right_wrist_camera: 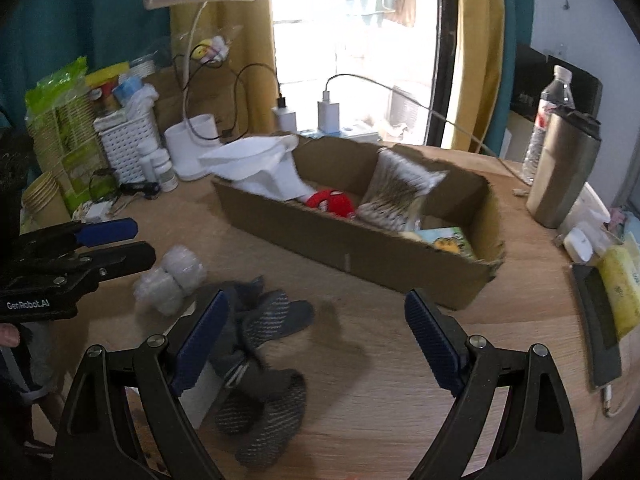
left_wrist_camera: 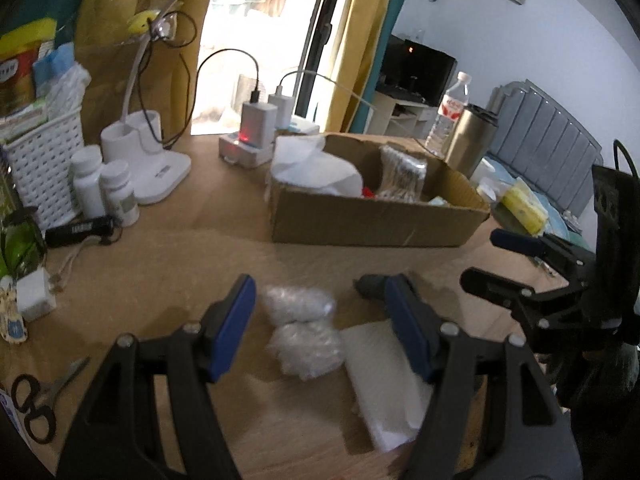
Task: Organize soft objects
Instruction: 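Withdraw both tools from the box toward the socks and bubble wrap, then grasp the grey dotted socks with the right tool while the left tool grasps the bubble-wrap rolls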
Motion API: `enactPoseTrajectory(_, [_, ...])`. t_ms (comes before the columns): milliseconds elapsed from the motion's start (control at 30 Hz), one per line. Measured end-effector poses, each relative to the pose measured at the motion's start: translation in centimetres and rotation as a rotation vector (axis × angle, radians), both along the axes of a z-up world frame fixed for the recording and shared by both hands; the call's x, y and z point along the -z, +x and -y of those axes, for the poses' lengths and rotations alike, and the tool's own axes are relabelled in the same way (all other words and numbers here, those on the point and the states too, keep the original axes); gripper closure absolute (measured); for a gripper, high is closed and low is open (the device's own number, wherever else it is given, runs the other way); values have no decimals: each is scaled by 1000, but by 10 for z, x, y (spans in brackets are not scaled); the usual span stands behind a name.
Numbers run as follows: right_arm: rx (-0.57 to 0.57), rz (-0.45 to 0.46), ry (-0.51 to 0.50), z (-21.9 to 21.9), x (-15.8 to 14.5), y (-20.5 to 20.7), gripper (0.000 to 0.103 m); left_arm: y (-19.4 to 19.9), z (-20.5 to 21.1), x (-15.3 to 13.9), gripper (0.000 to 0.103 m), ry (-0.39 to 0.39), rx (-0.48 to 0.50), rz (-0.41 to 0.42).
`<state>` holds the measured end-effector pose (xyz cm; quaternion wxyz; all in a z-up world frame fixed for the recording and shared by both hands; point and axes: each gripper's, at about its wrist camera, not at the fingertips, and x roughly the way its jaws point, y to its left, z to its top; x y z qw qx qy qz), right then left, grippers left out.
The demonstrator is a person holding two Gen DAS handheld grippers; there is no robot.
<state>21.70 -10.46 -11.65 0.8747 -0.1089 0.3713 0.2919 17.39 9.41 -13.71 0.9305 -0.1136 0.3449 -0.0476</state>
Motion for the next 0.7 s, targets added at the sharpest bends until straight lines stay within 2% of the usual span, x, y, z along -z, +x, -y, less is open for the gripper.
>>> enactPoseTrajectory(400, [-67, -70, -12, -26, 18, -10, 12, -8, -11, 19, 34, -21, -19, -40])
enactPoseTrajectory(600, [-83, -98, -26, -31, 27, -9, 25, -5, -9, 26, 34, -19, -12, -60])
enactPoseTrajectory(700, [-99, -109, -32, -33, 33, -10, 39, -2, -8, 29, 34, -20, -8, -73])
